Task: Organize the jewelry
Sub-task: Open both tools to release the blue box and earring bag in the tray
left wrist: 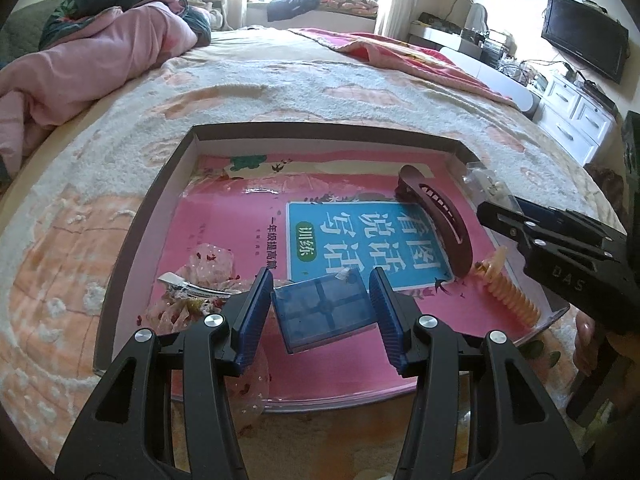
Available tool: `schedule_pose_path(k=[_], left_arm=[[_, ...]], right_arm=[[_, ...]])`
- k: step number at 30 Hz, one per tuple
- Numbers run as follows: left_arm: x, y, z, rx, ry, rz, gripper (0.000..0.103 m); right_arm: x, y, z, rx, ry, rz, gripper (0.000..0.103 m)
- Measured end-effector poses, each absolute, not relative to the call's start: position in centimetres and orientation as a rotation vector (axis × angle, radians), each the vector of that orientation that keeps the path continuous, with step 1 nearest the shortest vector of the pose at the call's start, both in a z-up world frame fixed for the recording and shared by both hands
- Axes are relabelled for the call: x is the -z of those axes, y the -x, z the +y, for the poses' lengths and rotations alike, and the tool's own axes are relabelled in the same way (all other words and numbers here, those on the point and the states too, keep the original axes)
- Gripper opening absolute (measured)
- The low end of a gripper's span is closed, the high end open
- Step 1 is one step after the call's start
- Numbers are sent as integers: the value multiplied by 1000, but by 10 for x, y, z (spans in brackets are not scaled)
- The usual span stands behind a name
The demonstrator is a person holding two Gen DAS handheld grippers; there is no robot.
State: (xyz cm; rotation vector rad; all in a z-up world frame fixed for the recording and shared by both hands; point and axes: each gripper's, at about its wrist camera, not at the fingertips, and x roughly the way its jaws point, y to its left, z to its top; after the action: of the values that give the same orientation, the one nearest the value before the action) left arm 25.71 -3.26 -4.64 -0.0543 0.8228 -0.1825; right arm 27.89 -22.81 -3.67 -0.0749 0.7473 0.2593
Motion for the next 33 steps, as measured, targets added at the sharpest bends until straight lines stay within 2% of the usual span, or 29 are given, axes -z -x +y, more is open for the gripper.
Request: schedule_pose_path(k=[5, 13, 14, 16, 21, 33], left_arm=[[48, -260, -30, 180, 54, 829, 41], [47, -257, -29, 170, 65, 829, 42], [46, -257, -29, 169, 65, 827, 43], [45, -255, -29, 169, 64, 822, 51], [41, -251, -29, 170, 65, 808, 61], [20, -236, -25, 162, 86, 759, 75]], right_arm=[[38, -281, -224, -279, 80, 750, 42], [37, -276, -224, -318, 50, 748, 53], [36, -274, -225, -318, 45, 744, 55], [34, -269, -227, -318, 38, 737, 57], [29, -258, -234, -303, 31, 719, 64], [17, -230, -246, -280, 40, 673, 74]])
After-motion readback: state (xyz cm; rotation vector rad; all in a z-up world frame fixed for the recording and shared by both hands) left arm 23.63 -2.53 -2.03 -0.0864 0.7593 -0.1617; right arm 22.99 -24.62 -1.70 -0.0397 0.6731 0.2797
